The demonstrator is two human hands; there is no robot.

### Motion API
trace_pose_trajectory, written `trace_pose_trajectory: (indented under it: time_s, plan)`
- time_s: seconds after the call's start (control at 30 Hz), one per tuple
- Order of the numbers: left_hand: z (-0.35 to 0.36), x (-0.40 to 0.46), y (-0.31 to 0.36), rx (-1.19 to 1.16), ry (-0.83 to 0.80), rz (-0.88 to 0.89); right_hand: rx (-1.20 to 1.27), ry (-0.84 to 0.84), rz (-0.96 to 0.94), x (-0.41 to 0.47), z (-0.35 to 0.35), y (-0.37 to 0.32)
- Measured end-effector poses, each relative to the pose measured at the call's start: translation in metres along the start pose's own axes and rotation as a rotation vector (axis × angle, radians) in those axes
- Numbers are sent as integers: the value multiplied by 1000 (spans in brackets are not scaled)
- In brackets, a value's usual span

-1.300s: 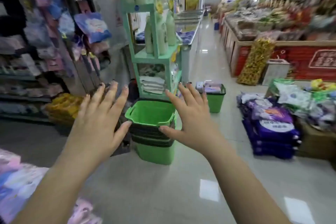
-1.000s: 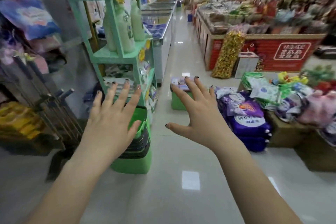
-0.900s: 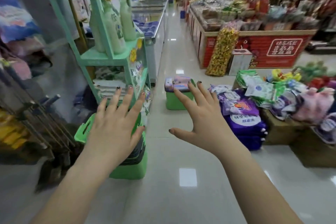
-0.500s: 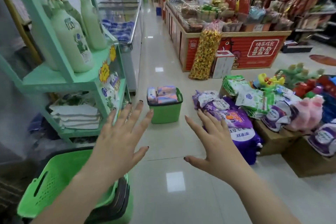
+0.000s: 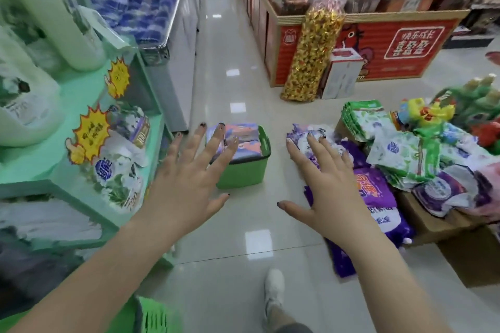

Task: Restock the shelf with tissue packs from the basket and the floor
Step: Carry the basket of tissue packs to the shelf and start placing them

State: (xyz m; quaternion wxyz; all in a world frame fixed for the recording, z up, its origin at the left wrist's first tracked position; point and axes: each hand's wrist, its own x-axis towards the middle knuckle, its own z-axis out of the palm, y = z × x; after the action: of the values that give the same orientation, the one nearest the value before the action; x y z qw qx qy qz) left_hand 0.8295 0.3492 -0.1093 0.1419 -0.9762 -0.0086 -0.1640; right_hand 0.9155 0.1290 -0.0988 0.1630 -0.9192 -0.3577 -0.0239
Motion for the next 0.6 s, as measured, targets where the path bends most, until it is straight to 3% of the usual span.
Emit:
trace_pose_trajectory:
  time_s: [0.43, 0.6]
  plan:
    - [136, 208, -48, -30, -119, -146, -5, -162, -127, 264, 33, 109]
    - [205, 267, -85, -55, -159, -114, -44, -219, -95, 346, 65, 127]
